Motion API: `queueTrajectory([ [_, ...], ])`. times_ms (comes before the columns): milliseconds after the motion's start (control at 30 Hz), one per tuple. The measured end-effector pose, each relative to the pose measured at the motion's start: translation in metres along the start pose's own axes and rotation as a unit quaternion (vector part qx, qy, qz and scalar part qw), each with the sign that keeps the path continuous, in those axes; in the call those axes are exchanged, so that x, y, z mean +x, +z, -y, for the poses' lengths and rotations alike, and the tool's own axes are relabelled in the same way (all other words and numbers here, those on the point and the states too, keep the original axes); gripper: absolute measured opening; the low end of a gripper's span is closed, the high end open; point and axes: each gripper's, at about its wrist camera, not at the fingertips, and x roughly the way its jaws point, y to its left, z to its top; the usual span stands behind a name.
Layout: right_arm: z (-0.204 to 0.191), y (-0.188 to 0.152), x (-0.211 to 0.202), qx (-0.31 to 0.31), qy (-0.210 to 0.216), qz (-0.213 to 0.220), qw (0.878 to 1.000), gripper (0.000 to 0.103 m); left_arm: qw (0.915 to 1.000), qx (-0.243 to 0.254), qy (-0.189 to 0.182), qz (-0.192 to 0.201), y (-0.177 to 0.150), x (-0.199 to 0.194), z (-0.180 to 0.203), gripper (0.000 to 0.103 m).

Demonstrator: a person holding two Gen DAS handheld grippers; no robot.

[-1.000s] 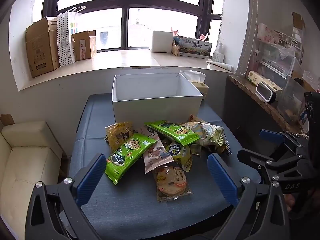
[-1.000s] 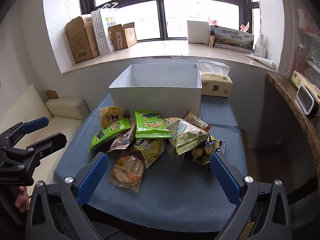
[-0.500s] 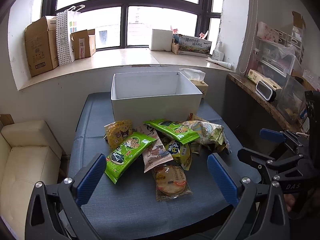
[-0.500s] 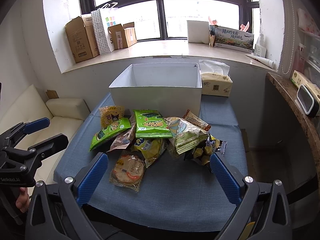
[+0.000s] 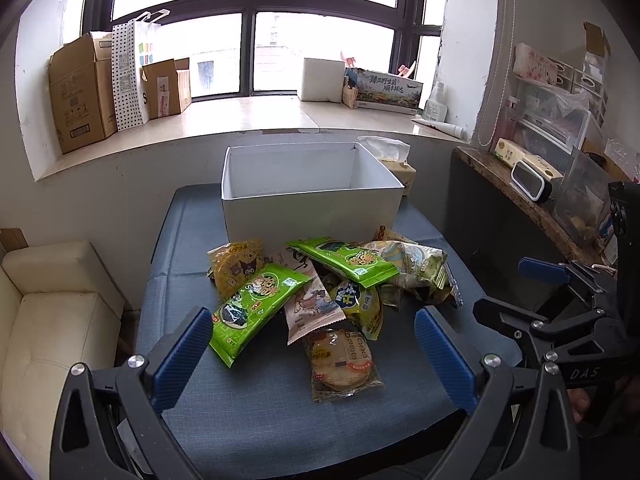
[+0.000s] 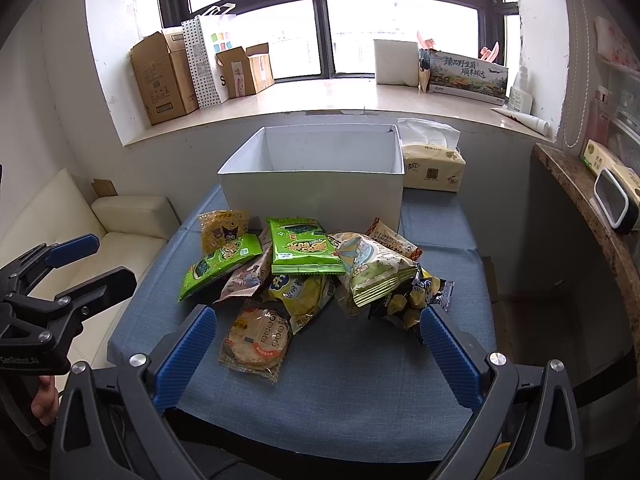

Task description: Organize snacks

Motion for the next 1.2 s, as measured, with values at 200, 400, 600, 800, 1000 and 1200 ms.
queueTrajectory([
  [200, -0.0007, -0.0007, 0.0007, 0.000, 0.002, -0.002, 1.000, 0.103, 1.0000, 0.000, 0.000, 0.000, 0.0003, 0.0005, -0.0006, 0.103],
  [400, -0.0002, -0.0012, 0.0021, 0.001, 0.001, -0.002, 1.000, 0.103, 1.0000, 0.001, 0.002, -0.002, -0.0001, 0.0015, -0.0007, 0.103],
  [600, -0.0003, -0.0014, 0.0028, 0.001, 0.002, -0.004, 1.000, 0.103, 1.0000, 0.002, 0.001, -0.003, -0.0004, 0.0014, -0.0004, 0.103],
  [800, 0.0001, -0.0014, 0.0046, 0.002, 0.006, -0.004, 1.000, 0.103, 1.0000, 0.001, 0.000, -0.004, -0.0007, 0.0020, -0.0004, 0.103],
  [1000, -0.0031, -0.0023, 0.0053, -0.004, 0.011, -0.002, 1.000, 0.103, 1.0000, 0.002, 0.000, -0.003, -0.0010, 0.0018, -0.0001, 0.103],
  [1200, -0.0029, -0.0026, 0.0058, -0.002, 0.017, -0.002, 1.000, 0.103, 1.0000, 0.002, 0.001, -0.003, -0.0003, 0.0017, -0.0007, 0.103],
])
